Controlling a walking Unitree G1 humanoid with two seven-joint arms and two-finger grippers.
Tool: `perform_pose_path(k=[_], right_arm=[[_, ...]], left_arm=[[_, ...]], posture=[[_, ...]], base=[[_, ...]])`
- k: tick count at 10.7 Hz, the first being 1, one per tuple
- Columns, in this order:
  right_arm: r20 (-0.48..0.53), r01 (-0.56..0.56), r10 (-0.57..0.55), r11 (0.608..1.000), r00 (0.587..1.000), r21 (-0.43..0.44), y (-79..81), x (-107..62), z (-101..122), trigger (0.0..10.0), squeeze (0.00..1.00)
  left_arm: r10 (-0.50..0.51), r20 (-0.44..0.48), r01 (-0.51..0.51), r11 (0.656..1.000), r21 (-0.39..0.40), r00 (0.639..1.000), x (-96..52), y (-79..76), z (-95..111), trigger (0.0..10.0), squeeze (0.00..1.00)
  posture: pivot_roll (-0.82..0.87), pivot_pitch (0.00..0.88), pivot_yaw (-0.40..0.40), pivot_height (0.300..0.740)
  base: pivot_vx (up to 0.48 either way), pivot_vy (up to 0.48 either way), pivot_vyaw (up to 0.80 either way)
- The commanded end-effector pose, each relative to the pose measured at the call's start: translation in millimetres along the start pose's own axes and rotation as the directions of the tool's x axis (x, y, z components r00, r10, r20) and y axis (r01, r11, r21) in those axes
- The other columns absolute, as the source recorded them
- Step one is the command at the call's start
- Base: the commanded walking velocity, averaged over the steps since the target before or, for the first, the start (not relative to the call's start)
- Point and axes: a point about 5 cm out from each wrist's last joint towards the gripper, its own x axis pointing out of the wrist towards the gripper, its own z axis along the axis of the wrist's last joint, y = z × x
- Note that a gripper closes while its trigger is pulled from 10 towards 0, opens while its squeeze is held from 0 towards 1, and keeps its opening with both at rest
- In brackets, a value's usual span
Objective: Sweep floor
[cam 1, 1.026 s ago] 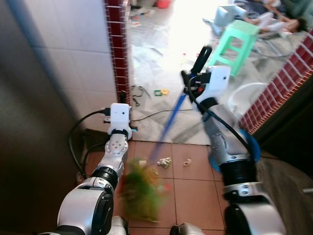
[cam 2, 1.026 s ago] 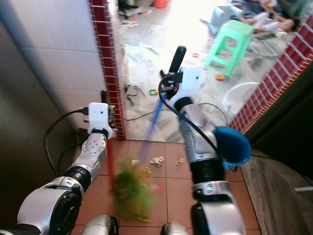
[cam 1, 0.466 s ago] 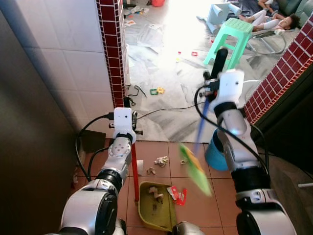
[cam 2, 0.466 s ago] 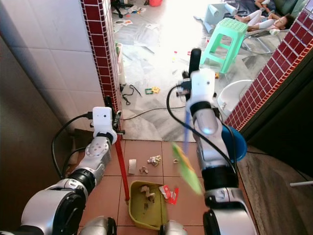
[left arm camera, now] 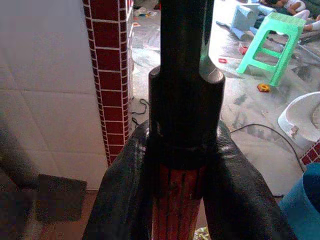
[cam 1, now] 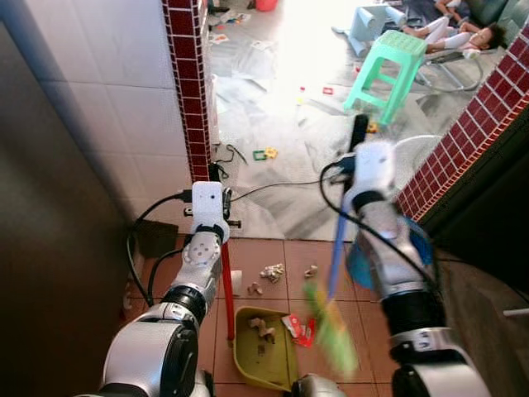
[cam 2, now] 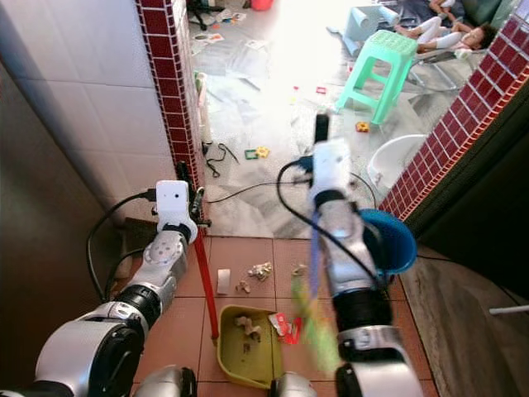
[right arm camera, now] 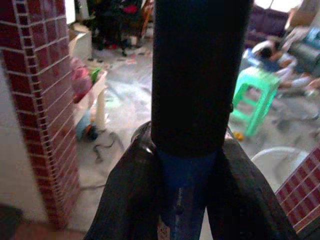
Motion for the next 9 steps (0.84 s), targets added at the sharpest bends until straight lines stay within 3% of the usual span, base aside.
perform_pose_path(k=[1,2,4,5,7,9], right_arm=[[-0.013,-0.001,0.001,1.000,1.000,0.004,-1.4,1.1,1.2,10.0,0.00],[-0.049,0.000,0.001,0.999,0.999,0.034,0.2,0.8,-3.4,10.0,0.00],[-0.026,0.020,-0.016,0.985,1.000,0.172,1.7,2.2,3.6,10.0,0.00],[0.006,0.007,-0.009,0.958,1.000,0.287,5.4,3.7,13.7,10.0,0.00],[0.021,-0.017,0.009,0.905,1.000,0.425,10.7,6.9,23.3,10.0,0.00],[0.062,-0.052,0.025,0.879,0.998,0.474,12.6,9.5,36.0,10.0,0.00]], left_arm=[[0.008,0.045,-0.010,0.999,0.047,0.999,1.1,1.1,6.0,10.0,0.00],[0.031,0.061,-0.034,0.998,0.058,0.998,1.9,4.5,8.5,10.0,0.00],[0.009,0.046,-0.013,0.997,0.072,0.999,1.4,0.6,6.3,10.0,0.00],[0.012,0.040,-0.015,0.997,0.075,0.999,1.1,-0.2,5.3,10.0,0.00],[0.012,0.036,-0.014,0.997,0.074,0.999,1.1,-0.4,4.9,10.0,0.00],[0.009,0.035,-0.011,0.998,0.070,0.999,1.4,-0.5,5.1,10.0,0.00]], posture=[[-0.08,0.035,-0.059,0.740],[-0.08,0.035,-0.061,0.740],[-0.07,0.035,-0.062,0.740],[-0.08,0.035,-0.062,0.740],[-0.08,0.033,-0.064,0.740],[-0.08,0.033,-0.064,0.740]], base=[[0.000,0.000,0.00],[0.000,0.000,0.00],[0.000,0.000,0.00],[0.000,0.000,0.00],[0.000,0.000,0.00],[0.000,0.000,0.00]])
